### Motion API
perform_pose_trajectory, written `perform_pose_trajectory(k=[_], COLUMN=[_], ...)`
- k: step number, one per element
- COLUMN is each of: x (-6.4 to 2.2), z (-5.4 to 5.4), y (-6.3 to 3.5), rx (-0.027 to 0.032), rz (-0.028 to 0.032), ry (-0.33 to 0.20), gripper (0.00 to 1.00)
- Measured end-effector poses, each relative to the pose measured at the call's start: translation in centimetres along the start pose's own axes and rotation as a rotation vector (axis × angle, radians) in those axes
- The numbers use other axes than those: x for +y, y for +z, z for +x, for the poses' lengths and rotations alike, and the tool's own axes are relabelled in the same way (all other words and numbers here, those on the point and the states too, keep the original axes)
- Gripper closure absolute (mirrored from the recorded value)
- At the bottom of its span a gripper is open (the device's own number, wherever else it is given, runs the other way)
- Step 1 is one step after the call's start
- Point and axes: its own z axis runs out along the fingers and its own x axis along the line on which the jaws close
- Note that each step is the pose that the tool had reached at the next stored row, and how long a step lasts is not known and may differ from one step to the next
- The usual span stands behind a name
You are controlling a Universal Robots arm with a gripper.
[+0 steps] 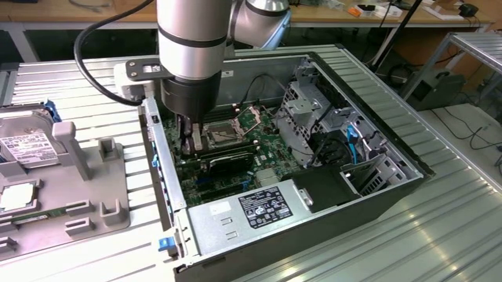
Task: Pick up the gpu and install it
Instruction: 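Press down on the gpu until it lock into place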
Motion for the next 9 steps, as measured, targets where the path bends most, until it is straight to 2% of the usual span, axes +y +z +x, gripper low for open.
perform_pose_trajectory(k=[5, 7, 9], x=[0.35, 0.49, 0.69], z=[0.01, 0.01, -0.01], y=[0.01, -0.06, -0.09], rx=[0.0, 0.0004, 0.0004], rz=[-0.0005, -0.0032, -0.0103], ry=[0.0, 0.0, 0.0], gripper=[0.9, 0.9, 0.9])
